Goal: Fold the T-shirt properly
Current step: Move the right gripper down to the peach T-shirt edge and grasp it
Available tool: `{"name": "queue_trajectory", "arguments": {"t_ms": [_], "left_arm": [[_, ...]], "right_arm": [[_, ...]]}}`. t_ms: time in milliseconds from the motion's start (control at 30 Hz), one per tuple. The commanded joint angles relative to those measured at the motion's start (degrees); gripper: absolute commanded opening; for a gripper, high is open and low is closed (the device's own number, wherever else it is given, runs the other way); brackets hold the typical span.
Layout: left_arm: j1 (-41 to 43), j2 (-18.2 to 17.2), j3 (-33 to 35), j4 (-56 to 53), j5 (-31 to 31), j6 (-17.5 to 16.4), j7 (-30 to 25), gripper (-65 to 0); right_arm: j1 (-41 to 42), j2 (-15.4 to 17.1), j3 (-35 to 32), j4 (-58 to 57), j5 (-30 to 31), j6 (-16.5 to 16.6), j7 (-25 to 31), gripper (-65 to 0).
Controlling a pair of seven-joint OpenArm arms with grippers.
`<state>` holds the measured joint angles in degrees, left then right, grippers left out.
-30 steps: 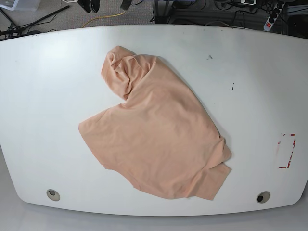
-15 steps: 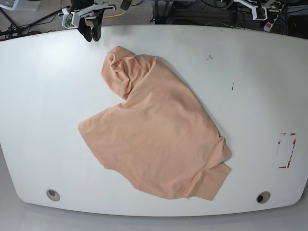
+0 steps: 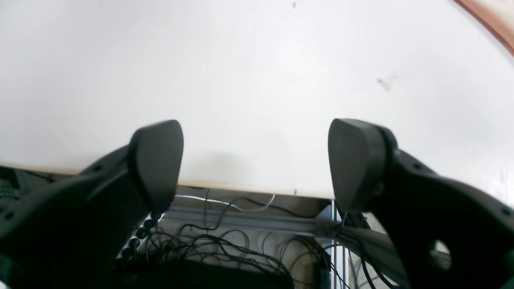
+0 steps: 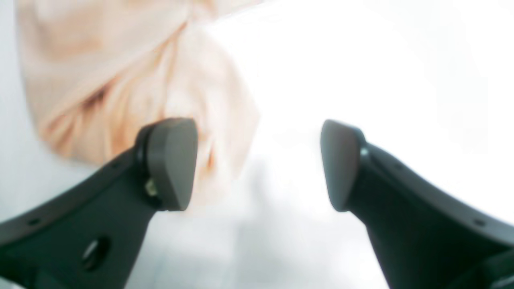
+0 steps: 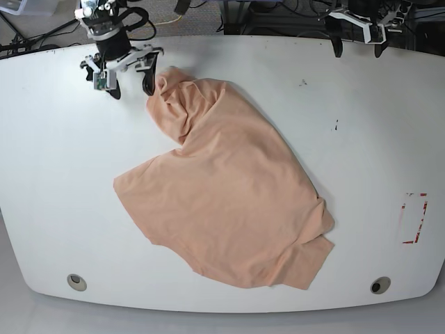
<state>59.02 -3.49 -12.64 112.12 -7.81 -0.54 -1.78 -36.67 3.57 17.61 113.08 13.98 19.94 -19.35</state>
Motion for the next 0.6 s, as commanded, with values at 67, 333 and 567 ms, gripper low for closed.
{"name": "queue_trajectory", "arguments": {"t_ms": [67, 333, 567], "left_arm": [[0.80, -0.25, -0.23, 0.81, 0.03, 0.14, -1.43, -12.4], [-0.43, -0.69, -0.41, 0.72, 0.12, 0.14, -1.34, -12.4], [-0.61, -0.78, -1.29, 0.72, 0.12, 0.14, -1.34, -12.4]], "right_arm": [[8.84, 2.71, 0.02, 0.90, 1.36, 0.58, -8.91, -19.0], [28.45, 3.06, 0.02, -3.14, 1.01, 0.67, -24.73, -19.0], [40.23, 4.82, 0.02, -13.60, 0.92, 3.57, -27.63, -19.0]]}}
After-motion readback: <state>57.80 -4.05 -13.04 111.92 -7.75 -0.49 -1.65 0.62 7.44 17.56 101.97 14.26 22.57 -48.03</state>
